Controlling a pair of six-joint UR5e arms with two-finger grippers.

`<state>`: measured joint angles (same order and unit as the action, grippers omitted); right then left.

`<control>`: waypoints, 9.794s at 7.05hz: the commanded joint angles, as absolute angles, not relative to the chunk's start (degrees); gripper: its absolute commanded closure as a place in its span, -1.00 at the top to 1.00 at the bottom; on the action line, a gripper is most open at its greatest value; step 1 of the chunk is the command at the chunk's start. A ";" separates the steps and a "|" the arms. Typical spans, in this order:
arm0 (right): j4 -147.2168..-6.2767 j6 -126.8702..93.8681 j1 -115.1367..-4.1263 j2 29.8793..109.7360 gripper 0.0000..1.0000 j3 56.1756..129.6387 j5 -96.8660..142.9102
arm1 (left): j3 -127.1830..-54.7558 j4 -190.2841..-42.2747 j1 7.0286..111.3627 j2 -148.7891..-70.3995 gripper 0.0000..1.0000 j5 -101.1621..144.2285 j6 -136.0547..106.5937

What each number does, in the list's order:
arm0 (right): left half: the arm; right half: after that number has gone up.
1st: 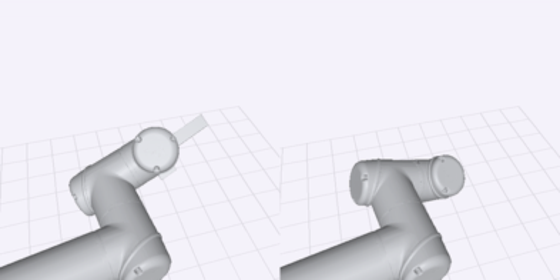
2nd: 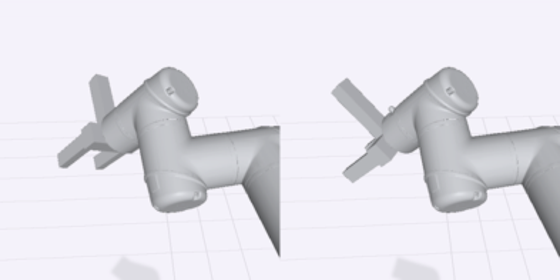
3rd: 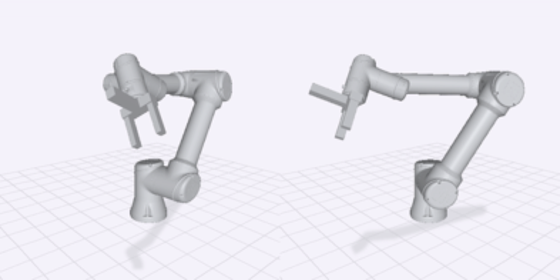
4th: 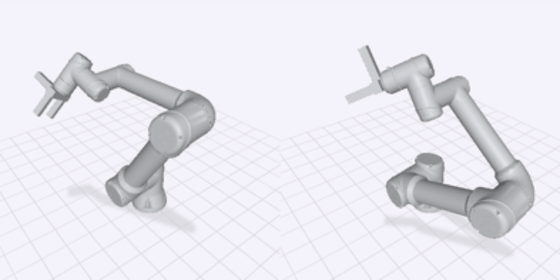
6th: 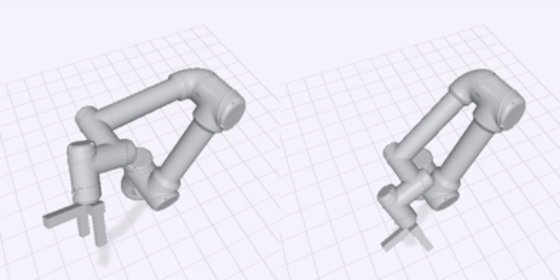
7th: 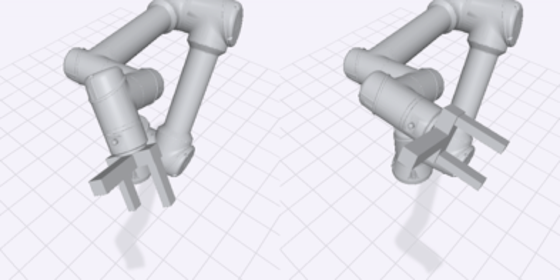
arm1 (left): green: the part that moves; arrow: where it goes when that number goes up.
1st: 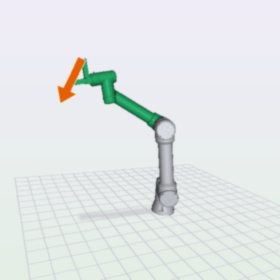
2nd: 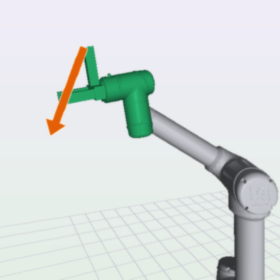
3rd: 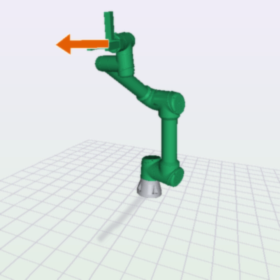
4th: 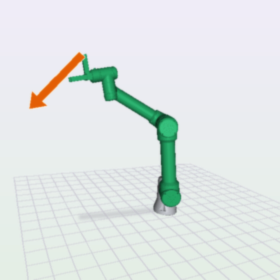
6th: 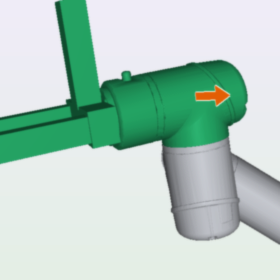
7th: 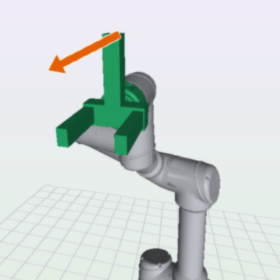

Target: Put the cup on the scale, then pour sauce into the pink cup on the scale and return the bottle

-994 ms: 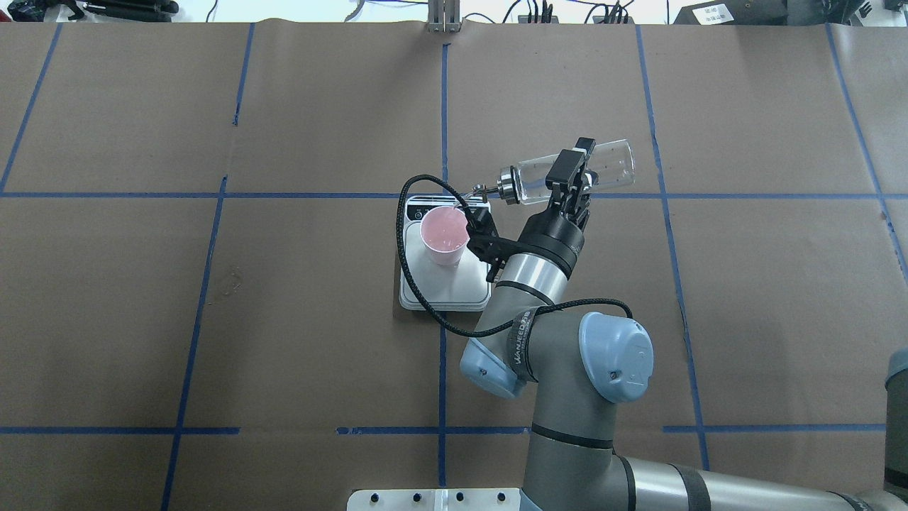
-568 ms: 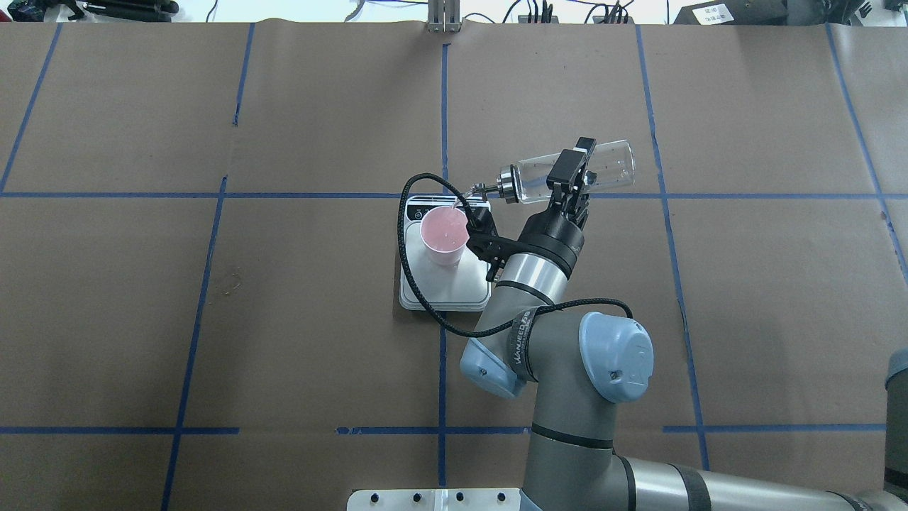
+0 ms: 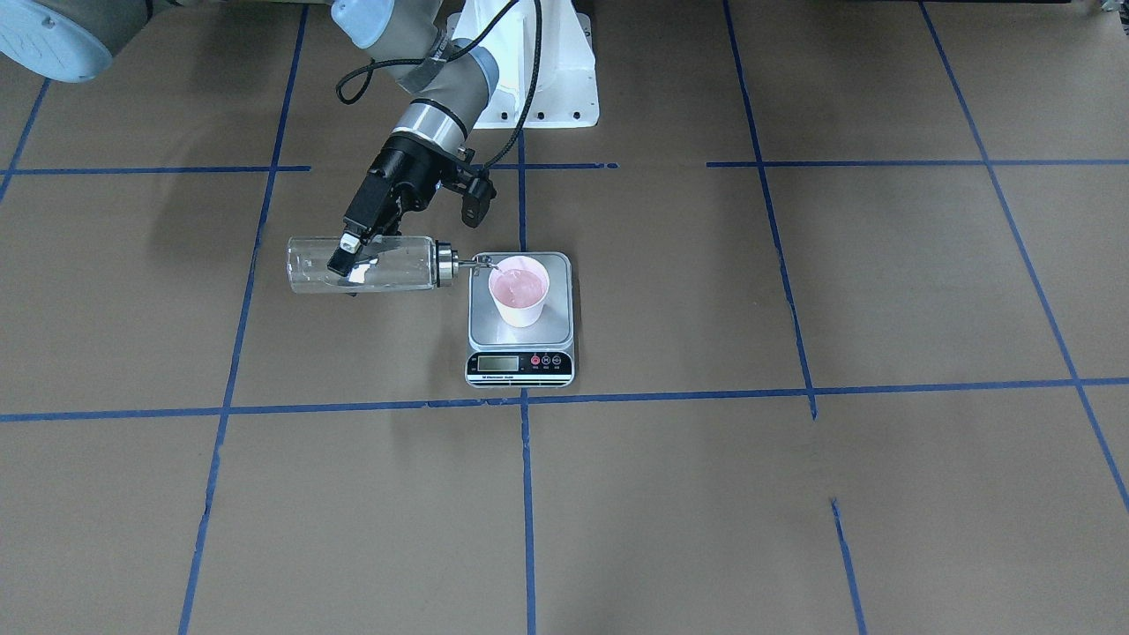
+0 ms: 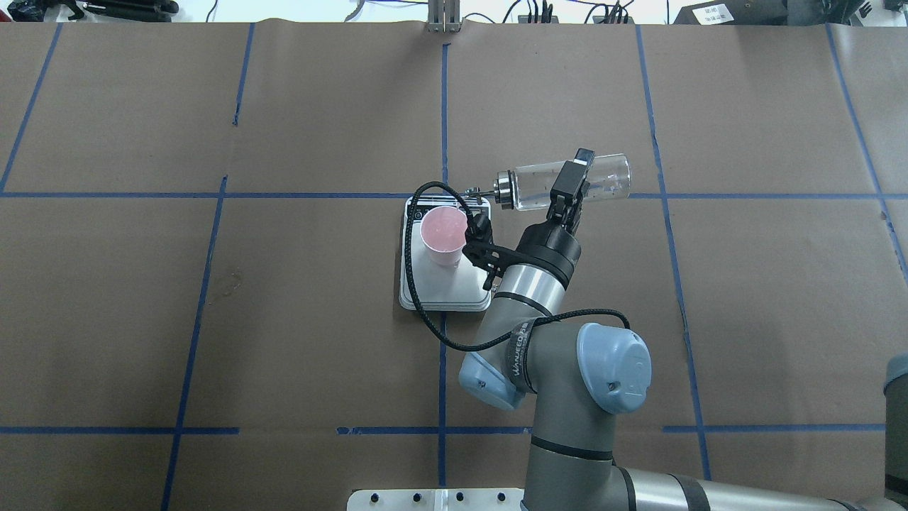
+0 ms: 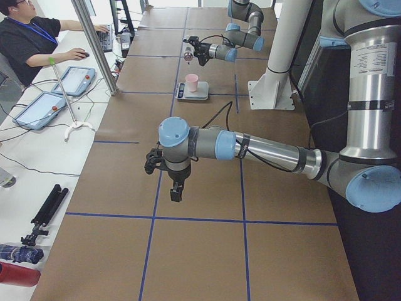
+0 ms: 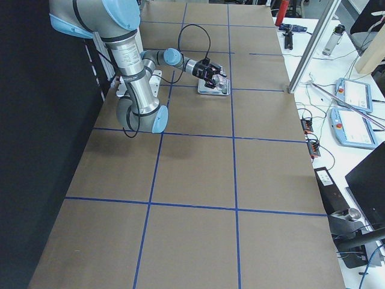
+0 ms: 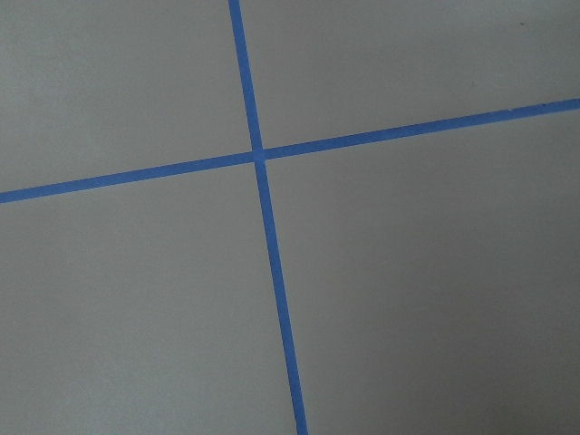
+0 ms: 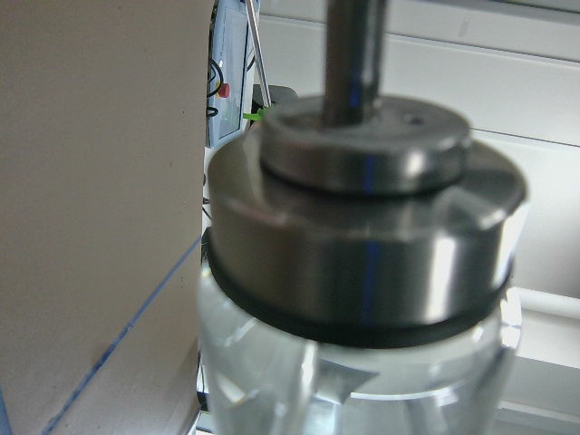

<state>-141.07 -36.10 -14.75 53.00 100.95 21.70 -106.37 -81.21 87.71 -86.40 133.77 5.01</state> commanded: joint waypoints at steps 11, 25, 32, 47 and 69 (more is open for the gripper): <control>-58.53 -40.16 -13.80 78.97 -1.00 111.62 39.54 | -109.33 -81.30 87.89 -86.31 1.00 133.77 5.10; -32.43 -65.04 -16.96 89.12 -1.00 95.36 39.02 | -112.59 -81.21 87.80 -85.96 1.00 133.77 5.01; -32.34 -66.71 -16.88 89.12 -1.00 94.66 39.37 | -112.50 -81.12 87.71 -86.04 1.00 133.77 5.01; -31.91 -66.71 -13.55 90.35 1.00 94.39 36.49 | -112.59 -81.12 87.71 -86.13 1.00 133.77 5.01; -42.86 -20.79 -88.56 87.74 1.00 91.31 129.96 | -112.68 -80.86 87.80 -86.04 1.00 133.77 5.01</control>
<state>-29.29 -28.00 -82.53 91.64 90.22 123.26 -112.68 -80.89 87.80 -86.04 133.77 5.01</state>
